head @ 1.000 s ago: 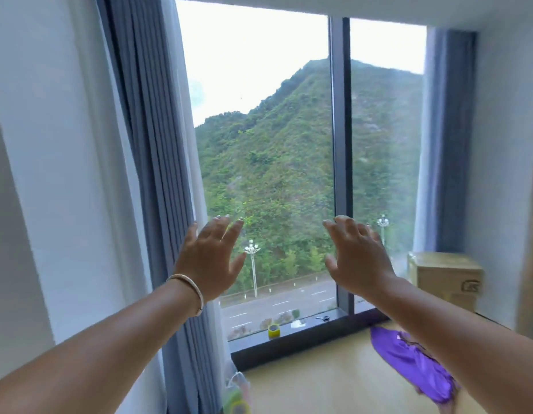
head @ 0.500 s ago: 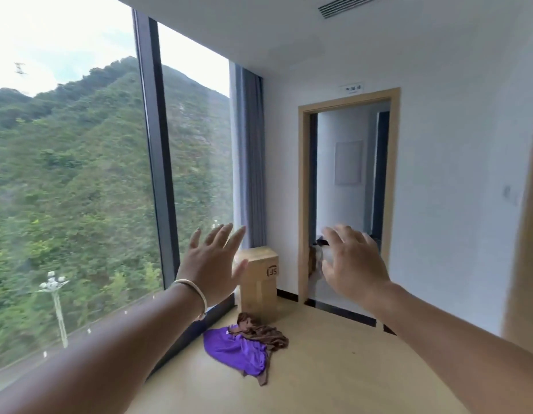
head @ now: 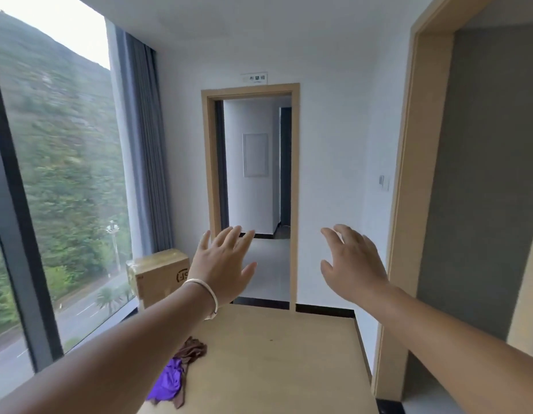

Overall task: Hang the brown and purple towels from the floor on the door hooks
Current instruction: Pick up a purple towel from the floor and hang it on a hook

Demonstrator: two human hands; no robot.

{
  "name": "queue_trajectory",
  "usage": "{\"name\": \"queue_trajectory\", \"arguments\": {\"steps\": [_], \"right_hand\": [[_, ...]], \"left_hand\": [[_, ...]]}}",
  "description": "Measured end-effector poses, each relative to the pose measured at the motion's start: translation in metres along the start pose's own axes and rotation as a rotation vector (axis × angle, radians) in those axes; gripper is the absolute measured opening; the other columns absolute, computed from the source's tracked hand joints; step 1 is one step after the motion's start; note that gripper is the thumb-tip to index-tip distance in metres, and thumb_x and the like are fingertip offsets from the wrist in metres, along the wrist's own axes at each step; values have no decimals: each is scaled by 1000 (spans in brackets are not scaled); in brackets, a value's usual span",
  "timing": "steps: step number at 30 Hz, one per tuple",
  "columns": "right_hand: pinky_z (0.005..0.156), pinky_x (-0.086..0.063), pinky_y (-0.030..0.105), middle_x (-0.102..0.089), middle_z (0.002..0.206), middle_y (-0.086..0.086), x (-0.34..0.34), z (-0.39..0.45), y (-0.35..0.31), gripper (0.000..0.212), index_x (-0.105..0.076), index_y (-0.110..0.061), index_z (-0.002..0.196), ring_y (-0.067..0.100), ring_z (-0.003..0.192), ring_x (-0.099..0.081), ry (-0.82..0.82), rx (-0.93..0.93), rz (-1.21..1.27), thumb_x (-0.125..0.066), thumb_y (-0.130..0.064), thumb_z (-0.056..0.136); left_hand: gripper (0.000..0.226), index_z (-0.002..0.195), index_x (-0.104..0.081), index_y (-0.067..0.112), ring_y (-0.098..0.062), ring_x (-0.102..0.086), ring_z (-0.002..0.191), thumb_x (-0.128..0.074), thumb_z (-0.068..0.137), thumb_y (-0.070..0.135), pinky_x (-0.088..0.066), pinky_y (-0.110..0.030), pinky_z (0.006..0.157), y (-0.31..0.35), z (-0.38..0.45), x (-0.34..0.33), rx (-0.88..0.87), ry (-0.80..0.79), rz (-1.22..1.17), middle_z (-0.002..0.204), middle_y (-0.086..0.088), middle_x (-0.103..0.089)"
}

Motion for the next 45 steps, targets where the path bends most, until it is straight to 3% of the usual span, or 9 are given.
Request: {"name": "queue_trajectory", "arguments": {"steps": [11,22,39,45], "right_hand": [[109,-29,37,-29,151,3,-45,116,34,58,-27,-23,146,23,134,-33,13,-121,-104,-45,-33,92],[112,-23,35,-22,153,1,-126,192,88,59,-22,-24,148,20,138,-26,-50,-194,-128,-43,-34,93],[114,-21,38,-20,153,2,-253,384,292,60,-22,-23,148,19,139,-24,-70,-160,-154,-43,-33,93],[113,-22,37,-22,153,2,-298,439,337,60,-22,-23,148,20,138,-26,-76,-162,-122,-44,-33,93]], "left_hand": [[66,151,-10,32,-18,-18,145,-27,94,60,-9,-49,117,-17,143,-86,-88,74,-121,157,3,-22],[65,151,-10,31,-19,-19,145,-31,95,57,-9,-49,117,-1,252,-192,-130,45,-235,157,3,-24],[65,151,-9,28,-17,-20,144,-30,95,54,-12,-48,118,87,483,-360,-113,21,-176,155,2,-24],[66,151,-7,29,-17,-18,144,-29,95,55,-11,-49,117,105,540,-412,-121,6,-136,156,1,-22]]}}
Point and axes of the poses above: each hand's wrist, its own z-axis towards the middle knuckle, its own x-axis out of the back of the hand, y = z × x, the point moved 9 cm from there along z, towards the middle knuckle
